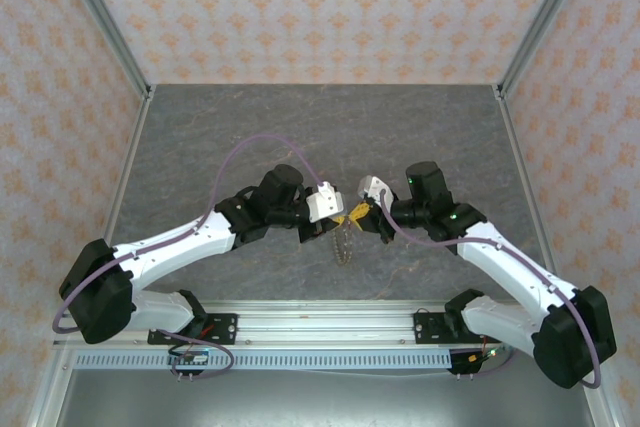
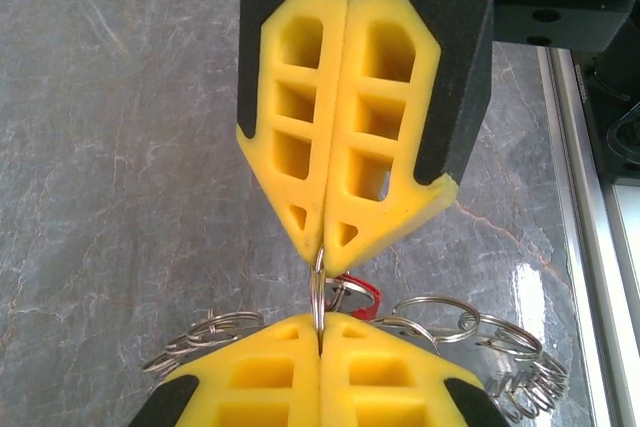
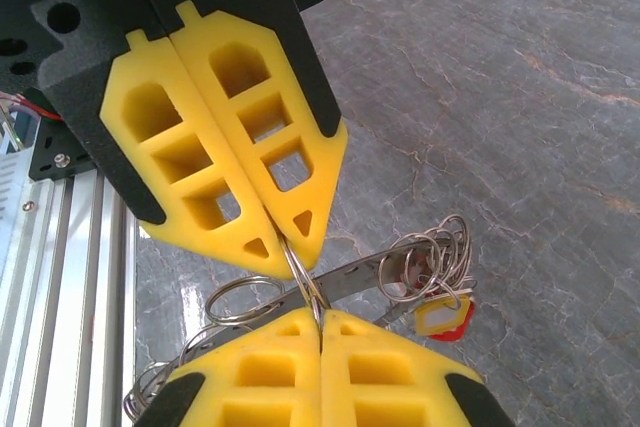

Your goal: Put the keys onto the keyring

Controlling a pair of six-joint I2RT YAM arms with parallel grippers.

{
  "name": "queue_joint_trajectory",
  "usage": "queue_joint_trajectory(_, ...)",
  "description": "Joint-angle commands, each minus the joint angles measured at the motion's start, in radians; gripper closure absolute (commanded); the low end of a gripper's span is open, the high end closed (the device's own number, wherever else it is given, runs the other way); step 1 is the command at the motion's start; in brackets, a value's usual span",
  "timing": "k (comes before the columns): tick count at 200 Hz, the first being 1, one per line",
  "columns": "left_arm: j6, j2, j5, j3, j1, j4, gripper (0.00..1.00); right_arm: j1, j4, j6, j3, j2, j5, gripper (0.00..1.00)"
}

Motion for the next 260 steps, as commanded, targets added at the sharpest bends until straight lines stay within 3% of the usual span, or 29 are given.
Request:
queue_joint_trajectory(1,-0.019,-0.042,0.003,-0.005,0.001,0.075,1.00,-0.004,0.009,0.040,-0.037,-0.008,0.054,1.00)
queue_joint_trajectory(77,-0.021,-0.040,0.005,-0.009,0.001,0.077,1.00,-0.004,0.022,0.056,-0.042,-0.011,0.072,1.00)
queue_joint_trajectory(108,-0.016,-0.040,0.007,-0.007,0.001,0.070,1.00,-0.004,0.055,0.061,-0.033,-0.037,0.032,0.86)
queue_joint_trajectory(143,-0.013,-0.035,0.013,0.003,0.001,0.052,1.00,-0.002,0.053,0.023,-0.011,-0.021,-0.081,0.78)
queue_joint_trajectory(184,-0.017,-0.046,0.017,-0.005,-0.001,0.048,1.00,0.000,0.045,-0.042,0.021,0.015,-0.078,0.71)
queue_joint_trajectory(232,-0.015,-0.049,0.022,-0.003,-0.001,0.049,1.00,0.003,0.056,-0.071,0.049,0.060,-0.082,0.73)
queue_joint_trajectory(260,-0.012,-0.047,0.028,-0.001,-0.001,0.045,1.00,0.004,0.071,-0.072,0.042,0.060,-0.087,0.83)
